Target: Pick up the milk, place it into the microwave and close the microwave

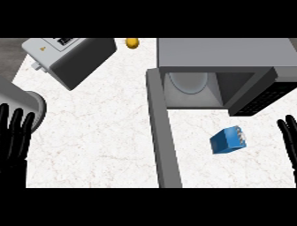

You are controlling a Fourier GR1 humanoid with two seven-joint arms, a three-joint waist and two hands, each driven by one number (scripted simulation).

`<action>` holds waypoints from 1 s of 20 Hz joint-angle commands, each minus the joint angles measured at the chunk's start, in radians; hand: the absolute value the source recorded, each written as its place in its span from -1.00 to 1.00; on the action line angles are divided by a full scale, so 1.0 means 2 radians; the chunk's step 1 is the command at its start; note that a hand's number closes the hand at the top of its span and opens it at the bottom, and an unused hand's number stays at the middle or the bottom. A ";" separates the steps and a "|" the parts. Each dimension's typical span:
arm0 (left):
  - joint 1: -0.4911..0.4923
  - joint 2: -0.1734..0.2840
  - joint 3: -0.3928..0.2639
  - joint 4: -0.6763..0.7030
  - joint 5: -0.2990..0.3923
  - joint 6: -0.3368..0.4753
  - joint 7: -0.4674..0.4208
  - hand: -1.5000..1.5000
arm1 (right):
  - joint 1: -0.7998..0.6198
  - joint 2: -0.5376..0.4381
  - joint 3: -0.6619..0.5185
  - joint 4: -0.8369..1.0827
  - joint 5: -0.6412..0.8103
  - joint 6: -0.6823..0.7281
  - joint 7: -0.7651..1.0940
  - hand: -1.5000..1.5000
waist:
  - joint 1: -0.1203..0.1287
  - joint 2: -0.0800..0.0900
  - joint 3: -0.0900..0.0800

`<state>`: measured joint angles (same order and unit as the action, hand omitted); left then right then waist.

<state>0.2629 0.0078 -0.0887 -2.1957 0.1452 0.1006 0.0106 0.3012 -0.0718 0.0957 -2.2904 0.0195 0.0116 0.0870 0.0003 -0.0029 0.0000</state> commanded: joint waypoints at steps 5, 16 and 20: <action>0.092 -0.004 -0.042 -0.009 0.009 -0.010 -0.068 -1.00 | 0.041 0.008 -0.004 0.032 0.008 0.015 -0.043 -1.00 | 0.001 0.001 0.000; 0.194 0.002 -0.086 0.012 -0.001 -0.044 -0.183 -1.00 | 0.039 0.031 -0.018 0.153 -0.008 0.018 -0.130 -1.00 | 0.003 0.000 0.000; 0.179 -0.004 -0.092 0.044 -0.010 -0.026 -0.206 -1.00 | 0.021 0.036 -0.031 0.245 0.007 -0.018 -0.198 -1.00 | 0.002 0.001 0.000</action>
<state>0.6238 0.0073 -0.2540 -2.1673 0.1440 0.0329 -0.3297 0.3778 -0.0079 0.0559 -1.9226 0.0247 0.0185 -0.2322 0.0051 -0.0016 0.0002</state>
